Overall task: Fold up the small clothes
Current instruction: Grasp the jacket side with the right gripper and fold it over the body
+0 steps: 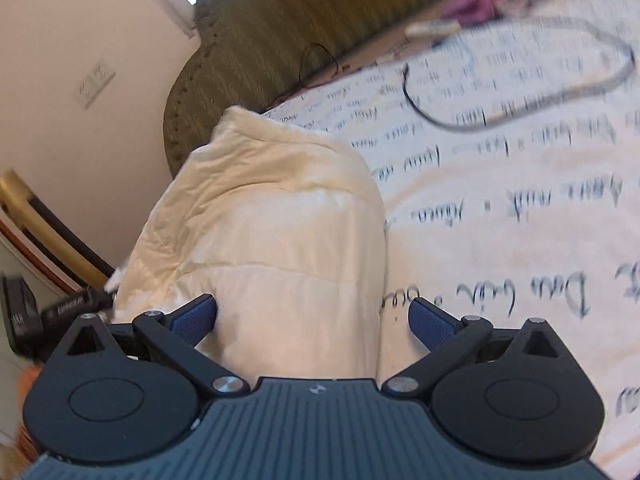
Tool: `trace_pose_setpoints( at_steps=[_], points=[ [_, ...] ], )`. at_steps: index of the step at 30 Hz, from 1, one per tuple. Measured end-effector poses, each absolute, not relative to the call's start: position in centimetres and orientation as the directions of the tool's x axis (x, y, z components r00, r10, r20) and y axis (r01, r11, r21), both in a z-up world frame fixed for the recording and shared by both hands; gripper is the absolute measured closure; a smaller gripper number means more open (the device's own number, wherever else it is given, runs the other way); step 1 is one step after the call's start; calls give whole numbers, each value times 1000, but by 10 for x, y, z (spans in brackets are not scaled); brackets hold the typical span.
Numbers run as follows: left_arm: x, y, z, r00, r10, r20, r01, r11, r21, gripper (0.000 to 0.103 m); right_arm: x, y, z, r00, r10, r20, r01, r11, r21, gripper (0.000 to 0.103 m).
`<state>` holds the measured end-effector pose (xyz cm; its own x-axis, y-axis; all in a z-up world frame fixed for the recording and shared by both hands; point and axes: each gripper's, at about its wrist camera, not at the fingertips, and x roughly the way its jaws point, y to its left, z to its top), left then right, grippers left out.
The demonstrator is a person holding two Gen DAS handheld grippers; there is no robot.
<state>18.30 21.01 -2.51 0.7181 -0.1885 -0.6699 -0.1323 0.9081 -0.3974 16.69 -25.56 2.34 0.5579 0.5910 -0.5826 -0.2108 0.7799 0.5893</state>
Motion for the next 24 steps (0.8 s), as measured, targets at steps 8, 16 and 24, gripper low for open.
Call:
trace_pose_setpoints(
  at_steps=[8,16,24],
  points=[
    [165,249,-38,662,-408,-629,-129,765,-631,0,175,-251,-9,426,773,-470,-201,587,784,0],
    [169,217,-69,517,-660,-545,9,641,-768,0,187,-228,-16,417,797,-436,-235,558,796,0],
    [163,130,-47,558,-532,-637,170,825,-540,37,178,-249,-5,465,777,-424,-248,575,780,34]
  ],
)
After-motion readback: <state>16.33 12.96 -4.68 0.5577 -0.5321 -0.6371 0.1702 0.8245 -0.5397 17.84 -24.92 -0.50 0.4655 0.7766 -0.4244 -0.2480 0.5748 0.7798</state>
